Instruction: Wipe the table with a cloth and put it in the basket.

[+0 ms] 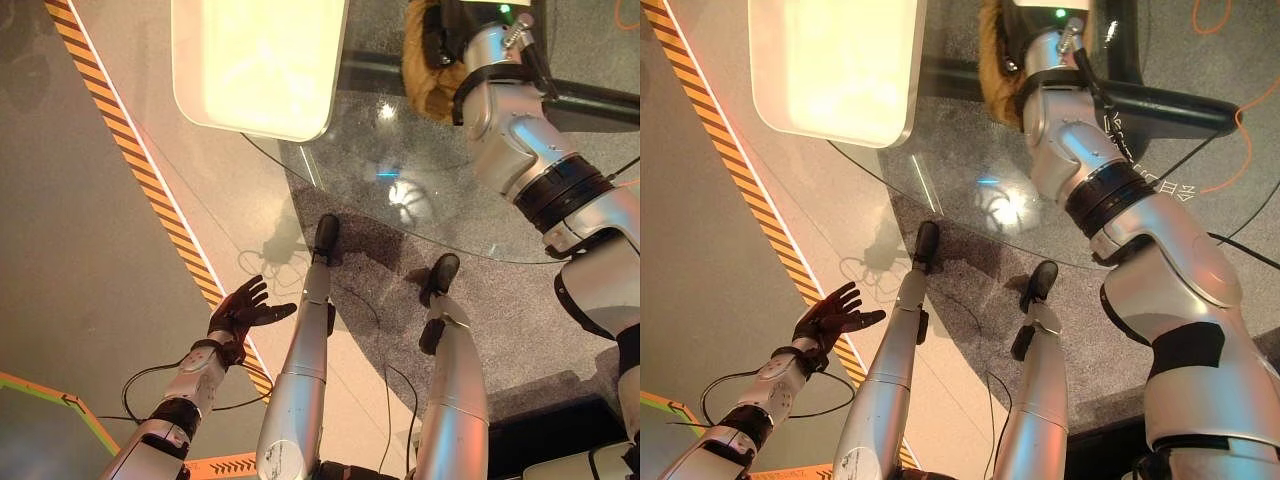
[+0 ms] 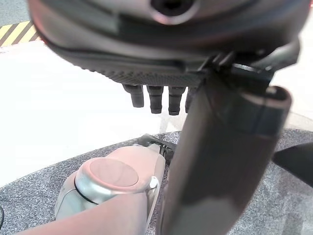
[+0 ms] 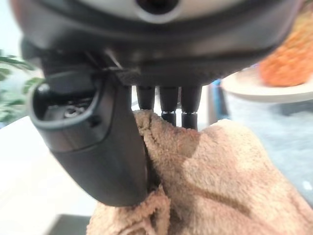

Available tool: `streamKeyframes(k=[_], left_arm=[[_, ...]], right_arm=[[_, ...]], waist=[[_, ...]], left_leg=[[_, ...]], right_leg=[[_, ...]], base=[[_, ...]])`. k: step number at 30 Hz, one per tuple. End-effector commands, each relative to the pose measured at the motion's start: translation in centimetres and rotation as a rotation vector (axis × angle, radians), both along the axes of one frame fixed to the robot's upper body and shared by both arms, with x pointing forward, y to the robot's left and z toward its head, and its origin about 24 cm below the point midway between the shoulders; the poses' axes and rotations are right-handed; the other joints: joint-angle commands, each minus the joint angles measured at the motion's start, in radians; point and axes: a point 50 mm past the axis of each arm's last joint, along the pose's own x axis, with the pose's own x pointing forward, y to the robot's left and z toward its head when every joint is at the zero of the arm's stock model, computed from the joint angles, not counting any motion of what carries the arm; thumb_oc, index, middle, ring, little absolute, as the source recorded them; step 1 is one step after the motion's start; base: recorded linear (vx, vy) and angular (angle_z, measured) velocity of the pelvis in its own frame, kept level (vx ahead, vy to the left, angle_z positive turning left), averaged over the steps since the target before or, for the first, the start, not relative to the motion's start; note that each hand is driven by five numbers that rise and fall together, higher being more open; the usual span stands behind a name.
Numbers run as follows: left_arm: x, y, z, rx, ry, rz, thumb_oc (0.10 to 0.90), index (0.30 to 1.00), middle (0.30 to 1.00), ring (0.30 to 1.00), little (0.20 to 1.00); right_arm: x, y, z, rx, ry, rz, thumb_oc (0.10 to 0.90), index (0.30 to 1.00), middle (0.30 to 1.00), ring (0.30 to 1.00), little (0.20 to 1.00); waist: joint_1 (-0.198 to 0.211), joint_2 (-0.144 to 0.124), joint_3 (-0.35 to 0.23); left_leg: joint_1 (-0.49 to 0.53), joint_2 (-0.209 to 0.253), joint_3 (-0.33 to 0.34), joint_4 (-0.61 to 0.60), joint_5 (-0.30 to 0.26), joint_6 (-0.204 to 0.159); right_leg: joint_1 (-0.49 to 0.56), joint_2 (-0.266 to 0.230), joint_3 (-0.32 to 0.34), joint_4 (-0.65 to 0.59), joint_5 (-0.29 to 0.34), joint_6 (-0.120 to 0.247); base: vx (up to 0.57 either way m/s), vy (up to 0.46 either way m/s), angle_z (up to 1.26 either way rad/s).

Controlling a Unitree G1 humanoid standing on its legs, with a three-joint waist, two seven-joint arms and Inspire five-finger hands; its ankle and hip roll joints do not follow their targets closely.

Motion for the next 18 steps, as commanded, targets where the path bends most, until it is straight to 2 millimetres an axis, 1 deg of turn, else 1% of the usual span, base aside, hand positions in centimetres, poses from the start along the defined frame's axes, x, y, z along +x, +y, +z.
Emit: streamKeyframes(k=[1,2,3,4,8,9,13,15,18], left_arm=[[-1.6,0.6,-1.3,0.033,0.046,0.008,0.8,0.9,0.9,0.9,0.9],[-1.9,0.6,-1.7,0.032,0.06,0.007,0.8,0.9,0.9,0.9,0.9],[-1.9,0.6,-1.7,0.032,0.059,0.006,0.8,0.9,0.9,0.9,0.9],[-1.5,0.6,-1.3,0.034,0.044,0.006,0.8,0.9,0.9,0.9,0.9],[-1.6,0.4,-1.5,0.035,0.043,0.003,0.8,0.9,0.9,0.9,0.9],[-1.5,0.3,-1.4,0.035,0.04,0.006,0.8,0.9,0.9,0.9,0.9],[-1.1,0.5,-1.0,0.034,0.031,0.009,0.8,0.9,0.9,0.9,0.9],[-0.9,0.5,-0.8,0.032,0.022,0.012,0.8,0.9,0.9,0.9,0.9],[-0.6,0.5,-0.3,0.017,-0.028,0.046,0.8,0.9,0.9,0.9,0.9]], right_arm=[[-3.1,5.2,3.6,-0.082,-0.185,0.201,0.1,0.3,0.3,0.3,0.2],[-2.8,5.1,3.0,-0.081,-0.165,0.201,0.1,0.3,0.3,0.3,0.2],[-2.8,5.2,2.9,-0.083,-0.16,0.202,0.1,0.3,0.3,0.3,0.2],[-2.9,5.3,3.3,-0.083,-0.172,0.204,0.1,0.3,0.3,0.3,0.2],[-3.0,5.9,2.9,-0.089,-0.151,0.241,0.1,0.3,0.3,0.3,0.2],[-3.3,6.4,2.8,-0.094,-0.144,0.264,0.1,0.3,0.3,0.3,0.2],[-3.6,7.1,2.5,-0.11,-0.134,0.28,0.1,0.3,0.3,0.3,0.2],[-3.5,7.0,2.3,-0.106,-0.135,0.272,0.1,0.3,0.3,0.3,0.2],[-3.0,6.3,2.2,-0.076,-0.143,0.239,0.1,0.3,0.3,0.3,0.2]], waist=[[0.022,-0.001,-0.01],[0.021,-0.002,-0.01],[0.022,-0.002,-0.01],[0.023,-0.001,-0.01],[0.023,0.0,-0.01],[0.022,-0.001,-0.01],[0.019,-0.002,-0.01],[0.018,-0.002,-0.01],[0.018,0.001,-0.01]], left_leg=[[0.007,-0.134,0.053,0.033,-0.064,0.126],[0.038,-0.133,0.054,0.036,-0.097,0.123],[0.039,-0.133,0.054,0.035,-0.097,0.122],[0.009,-0.133,0.053,0.03,-0.063,0.125],[0.007,-0.134,0.053,0.034,-0.063,0.125],[0.005,-0.134,0.054,0.036,-0.062,0.126],[0.007,-0.135,0.055,0.036,-0.061,0.127],[0.009,-0.135,0.056,0.034,-0.061,0.127],[0.007,-0.135,0.056,0.033,-0.059,0.126]], right_leg=[[0.049,0.1,-0.094,-0.153,0.064,-0.056],[0.074,0.1,-0.082,-0.143,0.031,-0.049],[0.075,0.099,-0.083,-0.144,0.031,-0.049],[0.052,0.099,-0.095,-0.158,0.065,-0.055],[0.05,0.097,-0.095,-0.156,0.068,-0.055],[0.048,0.098,-0.095,-0.155,0.069,-0.055],[0.047,0.099,-0.093,-0.152,0.07,-0.055],[0.048,0.1,-0.092,-0.154,0.071,-0.056],[0.045,0.1,-0.09,-0.155,0.073,-0.056]], base=[[0.0,0.0,0.0],[0.06,-0.033,0.01],[0.0,0.0,0.0],[-0.07,0.013,0.02],[-0.02,0.004,0.0],[0.0,0.0,0.0],[0.0,0.0,0.0],[0.0,0.0,0.0],[0.0,0.0,0.0]])
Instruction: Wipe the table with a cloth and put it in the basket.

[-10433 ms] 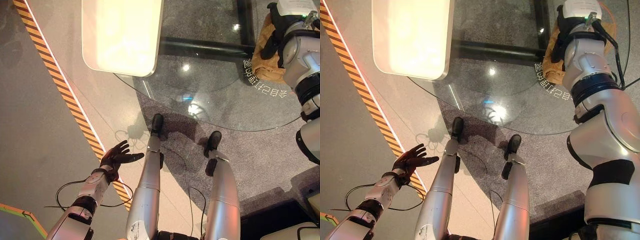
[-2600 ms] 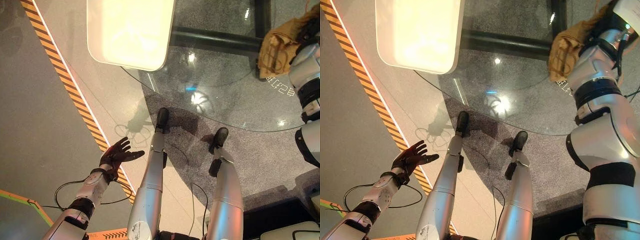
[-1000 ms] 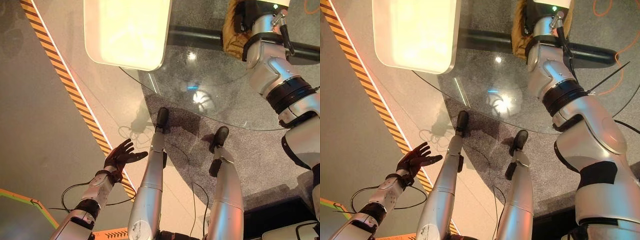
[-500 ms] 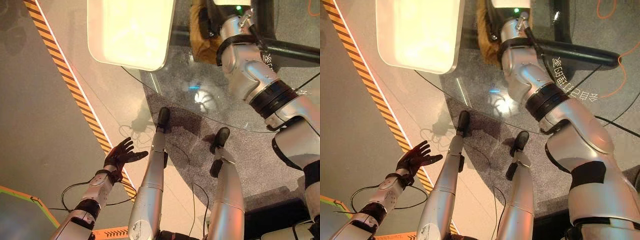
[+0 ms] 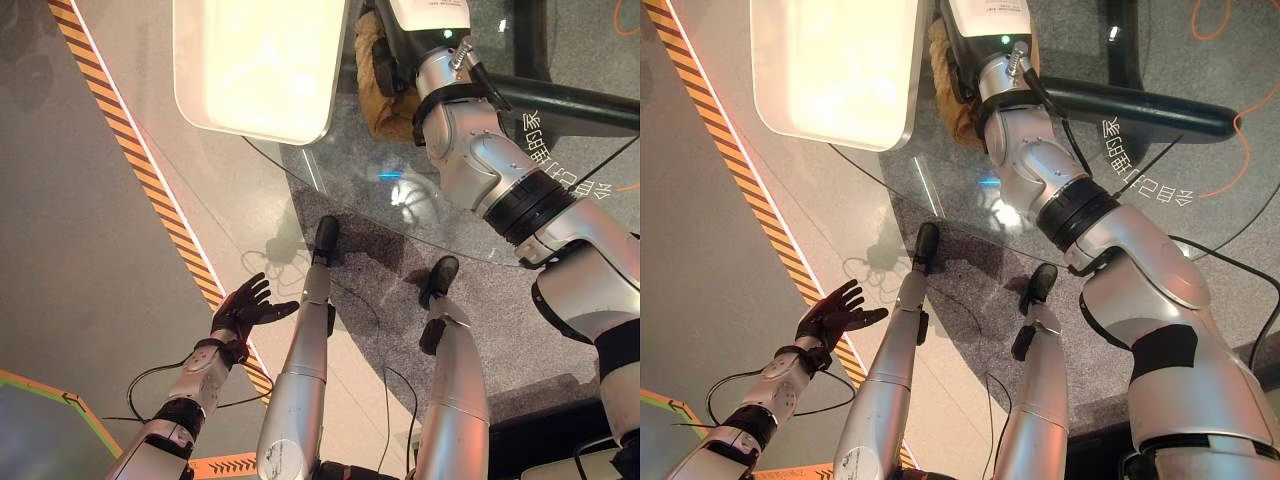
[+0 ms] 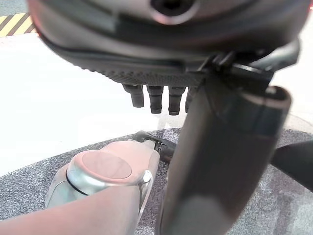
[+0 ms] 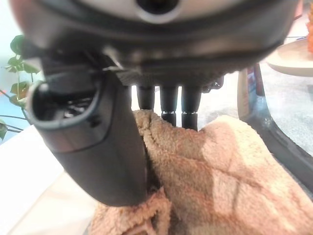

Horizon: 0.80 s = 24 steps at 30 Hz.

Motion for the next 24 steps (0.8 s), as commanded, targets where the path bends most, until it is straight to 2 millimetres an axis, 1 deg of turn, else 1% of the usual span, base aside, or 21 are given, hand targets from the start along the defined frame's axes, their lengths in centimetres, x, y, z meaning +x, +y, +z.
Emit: streamKeyframes(k=[1,3,5,8,11,12,15,18,20,24], left_arm=[[-0.7,1.2,-0.2,0.011,-0.03,0.06,0.8,0.9,0.9,0.9,0.9],[-0.6,1.2,0.1,-0.012,-0.05,0.081,0.8,0.9,0.9,0.9,0.9],[-0.2,1.5,0.9,-0.038,-0.092,0.113,0.8,0.9,0.9,0.9,0.9],[0.1,1.8,1.6,-0.067,-0.134,0.149,0.8,0.9,0.9,0.9,0.9],[1.0,2.7,3.4,-0.112,-0.223,0.229,0.8,0.9,0.9,0.9,0.9],[1.2,2.9,3.9,-0.102,-0.244,0.258,0.8,0.9,0.9,0.9,0.9],[1.4,3.6,4.7,-0.096,-0.279,0.323,0.8,0.9,0.9,0.9,0.9],[1.9,4.5,6.1,-0.093,-0.338,0.436,0.8,0.9,0.9,0.9,0.9],[2.2,5.6,7.2,-0.104,-0.373,0.524,0.8,0.9,0.9,0.9,0.9],[2.8,8.0,10.3,-0.089,-0.456,0.712,0.8,0.9,0.9,0.9,0.9]], right_arm=[[-2.7,3.9,3.7,-0.004,-0.197,0.176,0.1,0.3,0.3,0.3,0.2],[-2.5,3.5,3.6,0.013,-0.2,0.164,0.1,0.3,0.3,0.3,0.2],[-2.2,2.7,3.7,0.049,-0.208,0.141,0.1,0.3,0.3,0.3,0.2],[-2.0,2.1,3.8,0.086,-0.214,0.127,0.1,0.3,0.3,0.3,0.2],[-1.4,0.0,4.0,0.187,-0.223,0.091,0.1,0.3,0.3,0.3,0.2],[-1.3,-0.4,4.0,0.213,-0.225,0.084,0.1,0.3,0.3,0.3,0.2],[-1.1,-1.4,3.8,0.271,-0.227,0.073,0.1,0.3,0.3,0.3,0.2],[-0.9,-2.6,3.6,0.339,-0.24,0.063,0.1,0.3,0.3,0.3,0.2],[-0.9,-3.4,3.7,0.372,-0.25,0.057,0.1,0.3,0.3,0.3,0.2],[-1.2,-4.2,3.6,0.431,-0.268,0.062,0.1,0.3,0.3,0.3,0.2]], waist=[[0.018,0.002,-0.01],[0.019,0.003,-0.01],[0.02,0.002,-0.01],[0.022,0.001,-0.01],[0.019,0.002,-0.01],[0.018,0.002,-0.01],[0.015,0.004,-0.01],[0.01,0.007,-0.01],[0.005,0.004,-0.01],[-0.009,-0.008,-0.01]], left_leg=[[0.003,-0.137,0.058,0.035,-0.055,0.131],[0.006,-0.137,0.056,0.032,-0.056,0.131],[0.009,-0.137,0.055,0.03,-0.056,0.13],[0.012,-0.137,0.056,0.029,-0.056,0.13],[0.02,-0.137,0.056,0.027,-0.057,0.129],[0.024,-0.137,0.056,0.026,-0.058,0.128],[0.037,-0.137,0.056,0.025,-0.062,0.129],[0.046,-0.138,0.062,0.031,-0.065,0.128],[0.045,-0.138,0.063,0.039,-0.069,0.128],[0.052,-0.134,0.067,0.044,-0.075,0.127]], right_leg=[[0.047,0.098,-0.088,-0.168,0.087,-0.051],[0.049,0.097,-0.089,-0.168,0.087,-0.05],[0.052,0.096,-0.09,-0.17,0.088,-0.048],[0.056,0.095,-0.092,-0.171,0.088,-0.047],[0.06,0.092,-0.09,-0.171,0.089,-0.047],[0.063,0.092,-0.09,-0.17,0.087,-0.048],[0.07,0.093,-0.086,-0.165,0.082,-0.05],[0.077,0.091,-0.082,-0.159,0.074,-0.053],[0.075,0.091,-0.08,-0.151,0.068,-0.054],[0.079,0.097,-0.074,-0.143,0.06,-0.058]], base=[[0.0,0.0,0.0],[0.0,0.0,0.0],[0.0,0.0,0.0],[0.0,0.0,0.0],[0.0,0.0,0.0],[0.0,0.0,0.0],[0.0,0.0,0.0],[0.0,0.0,0.0],[0.0,0.0,0.0],[-0.01,-0.034,-0.01]])
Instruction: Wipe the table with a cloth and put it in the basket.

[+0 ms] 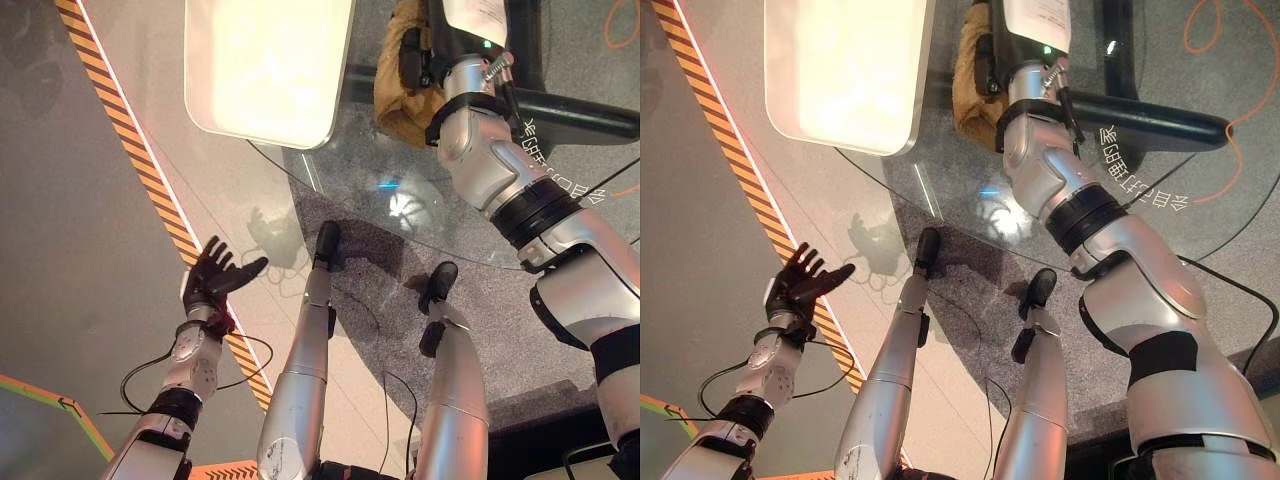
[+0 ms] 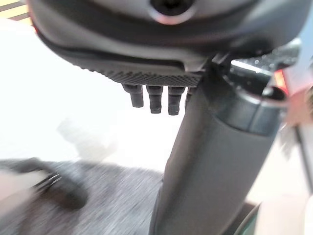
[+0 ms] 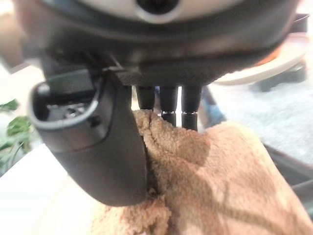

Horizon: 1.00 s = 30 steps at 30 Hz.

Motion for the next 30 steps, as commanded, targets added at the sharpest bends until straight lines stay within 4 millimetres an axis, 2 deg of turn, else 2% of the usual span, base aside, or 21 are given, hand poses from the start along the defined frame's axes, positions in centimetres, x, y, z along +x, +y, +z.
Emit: streamKeyframes(k=[1,4,6,9,10,11,12,14,15,17,18,20,23,24,30], left_arm=[[0.1,5.0,4.6,0.041,-0.153,0.297,0.8,0.9,0.9,0.9,0.9],[0.2,5.9,6.1,0.043,-0.183,0.392,0.8,0.9,0.9,0.9,0.9],[0.2,7.3,8.8,0.043,-0.243,0.537,0.8,0.9,0.9,0.9,0.9],[0.3,8.1,11.9,0.053,-0.323,0.666,0.8,0.9,0.9,0.9,0.9],[0.3,8.2,12.3,0.05,-0.334,0.68,0.8,0.9,0.9,0.9,0.9],[0.0,8.5,14.0,0.056,-0.394,0.754,0.8,0.9,0.9,0.9,0.9],[0.0,8.4,14.3,0.061,-0.408,0.771,0.8,0.9,0.9,0.9,0.9],[-0.4,8.4,16.8,0.077,-0.503,0.843,0.8,0.9,0.9,0.9,0.9],[-0.4,8.3,17.2,0.088,-0.519,0.85,0.8,0.9,0.9,0.9,0.9],[-0.8,7.7,19.7,0.134,-0.629,0.876,0.8,0.9,0.9,0.9,0.9],[-0.8,7.5,19.9,0.138,-0.645,0.875,0.8,0.9,0.9,0.9,0.9],[-1.4,6.6,21.7,0.169,-0.754,0.869,0.8,0.9,0.9,0.9,0.9],[-1.9,5.2,22.7,0.202,-0.849,0.834,0.8,0.9,0.9,0.9,0.9],[-2.0,4.1,23.5,0.212,-0.909,0.798,0.8,0.9,0.9,0.9,0.9],[-2.6,1.1,25.8,0.299,-1.038,0.646,0.8,0.9,0.9,0.9,0.9]], right_arm=[[-2.0,0.7,4.0,0.034,-0.238,0.07,0.1,0.3,0.3,0.3,0.2],[-2.0,0.3,3.7,0.061,-0.242,0.075,0.1,0.3,0.3,0.3,0.2],[-2.1,0.0,3.2,0.094,-0.247,0.083,0.1,0.3,0.3,0.3,0.2],[-2.3,-0.1,2.7,0.124,-0.255,0.092,0.1,0.3,0.3,0.3,0.2],[-2.3,-0.2,2.7,0.13,-0.257,0.093,0.1,0.3,0.3,0.3,0.2],[-2.5,-0.3,2.4,0.148,-0.261,0.099,0.1,0.3,0.3,0.3,0.2],[-2.6,-0.3,2.3,0.154,-0.262,0.1,0.1,0.3,0.3,0.3,0.2],[-2.8,-0.6,1.7,0.181,-0.271,0.112,0.1,0.3,0.3,0.3,0.2],[-2.9,-0.6,1.6,0.186,-0.273,0.112,0.1,0.3,0.3,0.3,0.2],[-3.3,-1.1,1.3,0.214,-0.283,0.124,0.1,0.3,0.3,0.3,0.2],[-3.3,-1.2,1.3,0.218,-0.286,0.125,0.1,0.3,0.3,0.3,0.2],[-3.8,-1.6,0.8,0.23,-0.305,0.137,0.1,0.3,0.3,0.3,0.2],[-4.4,-1.9,0.4,0.241,-0.328,0.15,0.1,0.3,0.3,0.3,0.2],[-4.7,-2.0,0.3,0.246,-0.344,0.165,0.1,0.3,0.3,0.3,0.2],[-6.0,-1.9,0.3,0.253,-0.397,0.217,0.1,0.3,0.3,0.3,0.2]], waist=[[-0.011,-0.011,-0.01],[-0.018,-0.016,-0.01],[-0.029,-0.027,-0.01],[-0.038,-0.039,-0.01],[-0.04,-0.041,-0.01],[-0.047,-0.047,-0.01],[-0.048,-0.049,-0.01],[-0.059,-0.059,-0.01],[-0.059,-0.062,-0.01],[-0.069,-0.069,-0.01],[-0.068,-0.071,-0.01],[-0.075,-0.07,-0.01],[-0.078,-0.071,-0.01],[-0.083,-0.073,-0.01],[-0.093,-0.083,-0.01]], left_leg=[[0.019,-0.132,0.069,0.041,-0.077,0.126],[0.027,-0.131,0.071,0.046,-0.081,0.126],[0.037,-0.129,0.073,0.051,-0.086,0.124],[0.046,-0.127,0.073,0.055,-0.091,0.121],[0.048,-0.126,0.073,0.056,-0.092,0.121],[0.054,-0.125,0.074,0.058,-0.095,0.119],[0.056,-0.125,0.074,0.058,-0.095,0.119],[0.068,-0.12,0.077,0.056,-0.099,0.118],[0.069,-0.12,0.079,0.056,-0.1,0.118],[0.082,-0.116,0.084,0.056,-0.105,0.115],[0.085,-0.116,0.085,0.056,-0.106,0.115],[0.091,-0.115,0.088,0.055,-0.108,0.114],[0.097,-0.116,0.089,0.057,-0.112,0.115],[0.097,-0.116,0.091,0.06,-0.114,0.115],[0.105,-0.116,0.097,0.058,-0.109,0.117]], right_leg=[[0.05,0.1,-0.074,-0.155,0.057,-0.057],[0.054,0.102,-0.069,-0.15,0.052,-0.059],[0.063,0.107,-0.062,-0.146,0.047,-0.061],[0.074,0.111,-0.057,-0.146,0.042,-0.062],[0.075,0.112,-0.056,-0.145,0.042,-0.062],[0.082,0.115,-0.051,-0.143,0.039,-0.063],[0.084,0.116,-0.05,-0.144,0.038,-0.063],[0.096,0.122,-0.041,-0.144,0.036,-0.063],[0.097,0.123,-0.04,-0.143,0.035,-0.063],[0.111,0.127,-0.033,-0.144,0.031,-0.062],[0.114,0.128,-0.032,-0.143,0.03,-0.062],[0.118,0.131,-0.026,-0.14,0.027,-0.063],[0.124,0.133,-0.021,-0.134,0.022,-0.062],[0.125,0.135,-0.018,-0.131,0.02,-0.061],[0.136,0.143,-0.009,-0.133,0.026,-0.058]], base=[[0.0,0.0,0.0],[0.0,0.0,0.0],[-0.01,-0.017,0.0],[-0.01,-0.026,0.01],[-0.02,-0.031,0.0],[0.0,0.0,0.0],[0.0,0.0,0.0],[0.0,0.0,0.0],[0.0,0.0,0.0],[-0.01,-0.017,-0.06],[0.0,0.002,-0.08],[0.0,0.017,-0.08],[0.0,0.005,-0.05],[0.0,0.0,0.0],[0.0,0.0,0.0]])
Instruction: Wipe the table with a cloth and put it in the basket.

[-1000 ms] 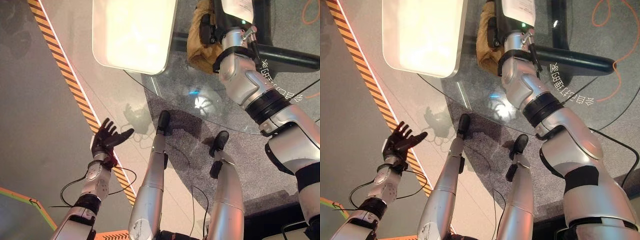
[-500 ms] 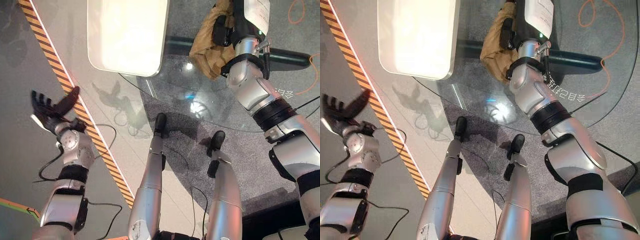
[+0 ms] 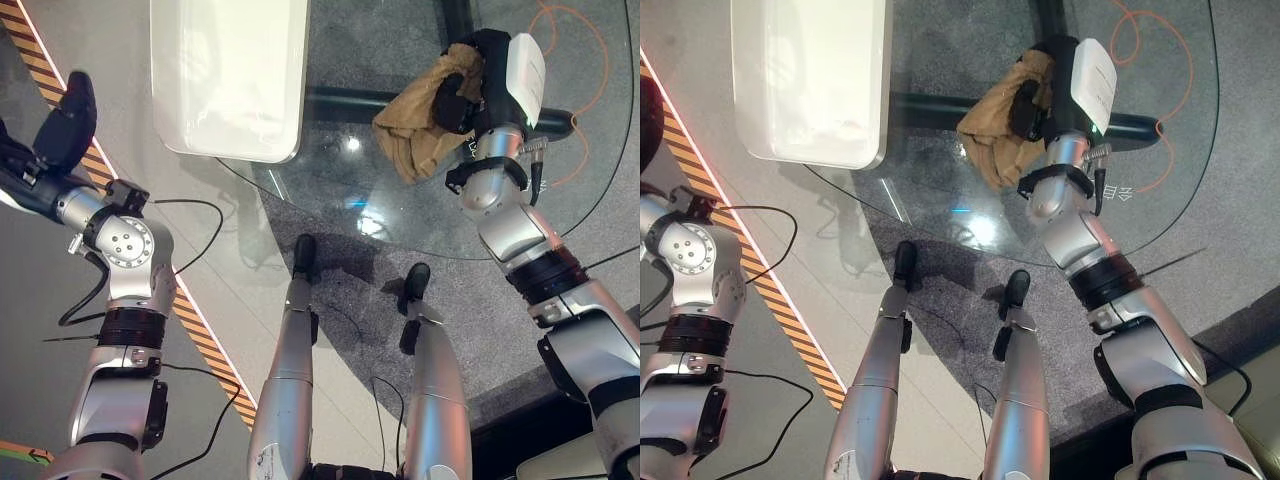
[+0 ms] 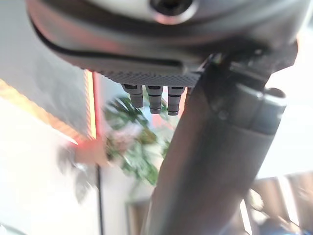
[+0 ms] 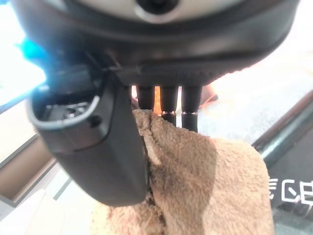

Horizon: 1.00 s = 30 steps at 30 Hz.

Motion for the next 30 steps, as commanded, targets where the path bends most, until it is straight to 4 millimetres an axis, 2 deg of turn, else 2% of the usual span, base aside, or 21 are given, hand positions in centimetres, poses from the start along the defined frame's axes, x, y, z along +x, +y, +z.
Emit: streamKeyframes(k=[1,6,11,22,30], left_arm=[[-2.3,-0.2,4.2,0.178,-0.206,0.021,0.8,0.9,0.9,0.9,0.9],[-2.1,-2.6,4.3,0.375,-0.173,-0.206,0.8,0.9,0.9,0.9,0.9],[-2.0,-4.2,3.9,0.489,-0.157,-0.318,0.8,0.9,0.9,0.9,0.9],[-2.1,-6.5,4.3,0.656,-0.127,-0.425,0.8,0.9,0.9,0.9,0.9],[-1.9,-8.5,4.4,0.738,-0.111,-0.534,0.8,0.9,0.9,0.9,0.9]], right_arm=[[-3.7,1.7,6.9,-0.032,-0.406,0.116,0.1,0.3,0.3,0.3,0.2],[-5.2,1.7,7.3,-0.051,-0.463,0.166,0.1,0.3,0.3,0.3,0.2],[-6.3,1.8,7.5,-0.074,-0.512,0.205,0.1,0.3,0.3,0.3,0.2],[-8.4,1.9,8.8,-0.099,-0.617,0.265,0.1,0.3,0.3,0.3,0.2],[-10.1,3.0,9.9,-0.126,-0.698,0.344,0.1,0.3,0.3,0.3,0.2]], waist=[[-0.004,-0.022,-0.022],[-0.02,-0.022,-0.022],[-0.034,-0.016,-0.022],[-0.048,-0.015,-0.022],[-0.06,-0.014,-0.022]], left_leg=[[0.066,-0.115,0.073,0.002,-0.081,0.099],[0.083,-0.11,0.085,-0.006,-0.076,0.101],[0.098,-0.109,0.093,-0.001,-0.084,0.104],[0.107,-0.107,0.101,0.004,-0.081,0.106],[0.105,-0.104,0.108,0.009,-0.072,0.106]], right_leg=[[0.074,0.133,-0.04,-0.102,0.001,-0.063],[0.087,0.138,-0.026,-0.105,0.008,-0.057],[0.098,0.138,-0.019,-0.097,0.001,-0.053],[0.108,0.135,-0.013,-0.098,0.007,-0.05],[0.108,0.14,-0.008,-0.096,0.014,-0.052]], base=[[0.0,0.0,0.0],[0.0,0.02,-0.01],[0.02,0.034,-0.03],[0.01,0.006,-0.02],[0.0,0.001,0.0]])
